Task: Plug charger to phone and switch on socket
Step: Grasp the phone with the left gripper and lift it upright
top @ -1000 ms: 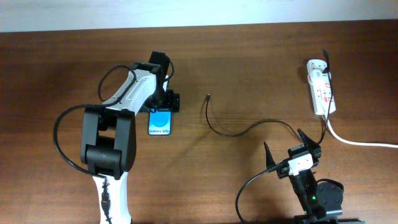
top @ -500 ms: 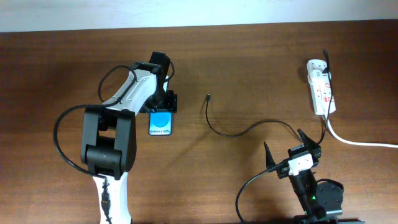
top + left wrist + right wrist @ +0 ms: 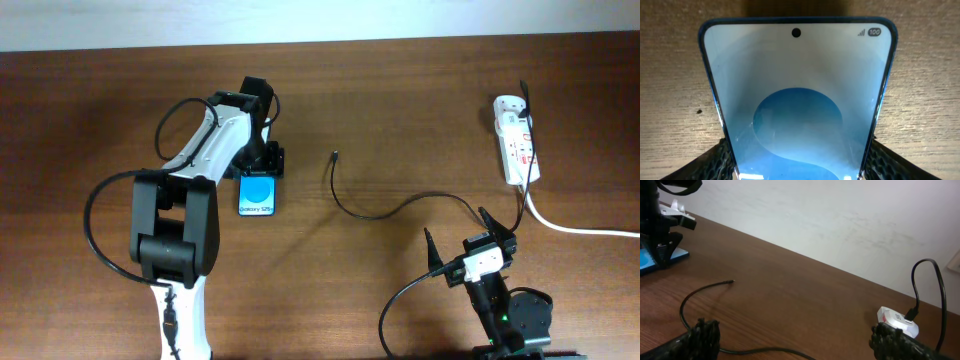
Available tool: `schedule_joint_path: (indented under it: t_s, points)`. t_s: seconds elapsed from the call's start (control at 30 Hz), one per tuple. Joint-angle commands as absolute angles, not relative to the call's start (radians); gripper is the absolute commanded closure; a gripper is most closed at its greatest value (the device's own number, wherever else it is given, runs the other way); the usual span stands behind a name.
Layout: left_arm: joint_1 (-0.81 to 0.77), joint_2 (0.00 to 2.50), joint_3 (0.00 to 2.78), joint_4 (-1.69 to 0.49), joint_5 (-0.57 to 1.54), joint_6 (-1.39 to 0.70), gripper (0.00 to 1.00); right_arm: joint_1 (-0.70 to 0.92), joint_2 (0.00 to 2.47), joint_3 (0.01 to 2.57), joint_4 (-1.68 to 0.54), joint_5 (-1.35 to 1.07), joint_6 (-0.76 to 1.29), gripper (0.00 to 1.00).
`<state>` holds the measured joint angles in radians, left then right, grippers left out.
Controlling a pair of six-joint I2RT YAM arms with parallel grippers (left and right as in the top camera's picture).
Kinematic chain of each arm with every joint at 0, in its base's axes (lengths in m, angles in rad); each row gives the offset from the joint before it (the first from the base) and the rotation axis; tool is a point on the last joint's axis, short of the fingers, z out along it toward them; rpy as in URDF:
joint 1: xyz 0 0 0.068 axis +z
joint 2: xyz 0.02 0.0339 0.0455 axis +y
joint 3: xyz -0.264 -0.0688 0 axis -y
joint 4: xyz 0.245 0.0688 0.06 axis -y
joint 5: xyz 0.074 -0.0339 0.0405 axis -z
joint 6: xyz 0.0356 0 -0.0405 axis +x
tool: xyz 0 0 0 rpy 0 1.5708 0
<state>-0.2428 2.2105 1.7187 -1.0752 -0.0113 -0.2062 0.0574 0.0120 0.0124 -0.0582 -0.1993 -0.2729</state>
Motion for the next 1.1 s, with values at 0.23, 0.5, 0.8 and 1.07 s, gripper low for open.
schedule_joint_path:
  t_s: [0.23, 0.5, 0.8, 1.07]
  points:
    - [-0.239, 2.210, 1.759, -1.091, 0.009, -0.299, 1.00, 0.051, 0.004, 0.006, -0.062, -0.194, -0.276, 0.02]
    - [-0.226, 2.210, 1.777, -1.105, 0.251, -0.504, 1.00, 0.051, 0.004, 0.006, -0.062, -0.194, -0.277, 0.02]
    - [-0.199, 2.210, 1.777, -1.105, 0.410, -0.764, 1.00, 0.051, 0.004, 0.006, -0.062, -0.194, -0.277, 0.02]
    - [-0.179, 2.210, 1.777, -1.104, 0.544, -1.083, 1.00, 0.051, 0.004, 0.006, -0.060, -0.195, -0.277, 0.02]
